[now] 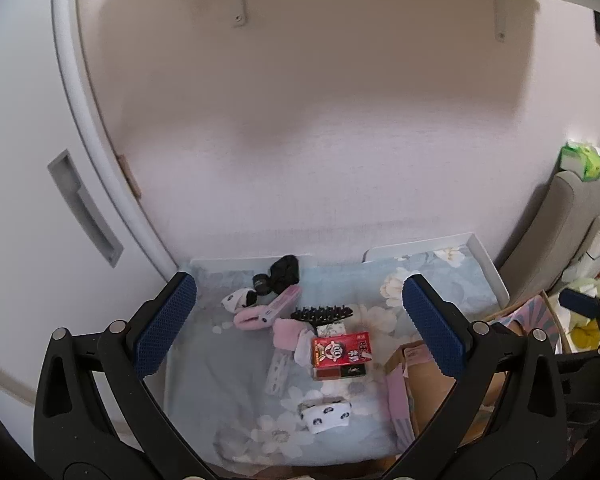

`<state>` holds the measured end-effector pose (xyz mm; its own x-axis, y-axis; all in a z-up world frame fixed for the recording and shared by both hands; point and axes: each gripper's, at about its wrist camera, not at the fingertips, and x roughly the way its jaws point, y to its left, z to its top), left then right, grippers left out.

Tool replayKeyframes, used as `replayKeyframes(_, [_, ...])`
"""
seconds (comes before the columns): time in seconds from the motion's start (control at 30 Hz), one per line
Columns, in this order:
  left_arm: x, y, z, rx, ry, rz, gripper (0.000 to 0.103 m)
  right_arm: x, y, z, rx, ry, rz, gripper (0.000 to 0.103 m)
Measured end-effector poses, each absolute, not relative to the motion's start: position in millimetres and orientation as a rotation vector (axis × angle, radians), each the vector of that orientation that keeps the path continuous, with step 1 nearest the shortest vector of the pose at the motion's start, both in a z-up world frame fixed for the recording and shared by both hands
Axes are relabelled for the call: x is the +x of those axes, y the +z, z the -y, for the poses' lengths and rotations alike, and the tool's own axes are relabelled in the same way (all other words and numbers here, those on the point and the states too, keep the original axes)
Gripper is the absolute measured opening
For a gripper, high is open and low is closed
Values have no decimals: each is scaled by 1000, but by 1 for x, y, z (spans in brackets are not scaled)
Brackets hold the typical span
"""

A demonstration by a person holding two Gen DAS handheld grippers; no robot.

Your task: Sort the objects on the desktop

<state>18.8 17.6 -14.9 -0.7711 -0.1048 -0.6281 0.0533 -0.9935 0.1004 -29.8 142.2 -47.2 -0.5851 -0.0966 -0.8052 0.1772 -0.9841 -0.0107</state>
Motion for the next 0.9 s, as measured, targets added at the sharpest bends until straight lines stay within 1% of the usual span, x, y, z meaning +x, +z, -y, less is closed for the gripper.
replayKeyframes(0.13, [17,-14,-20,1051,-2900,85,103,-24,-41,-144,1301,-2659,-135,103])
replayKeyframes(0.3, [16,-15,-15,1094,-2920,-1,103,-19,-44,-143,1268,-2627,-231,103])
replayKeyframes(0.43, [19,-13,-10,1099,-2913,-36,103,-20,-49,-148,1288,-2572,-158,103])
replayKeyframes(0.67, [20,-8,-6,1104,-2920,-90,103,-20,-52,-154,1293,-2563,-119,103])
replayKeyframes(0.9, [18,-3,-3,1088,-2918,-110,103,-16,-47,-151,1241,-2582,-177,103])
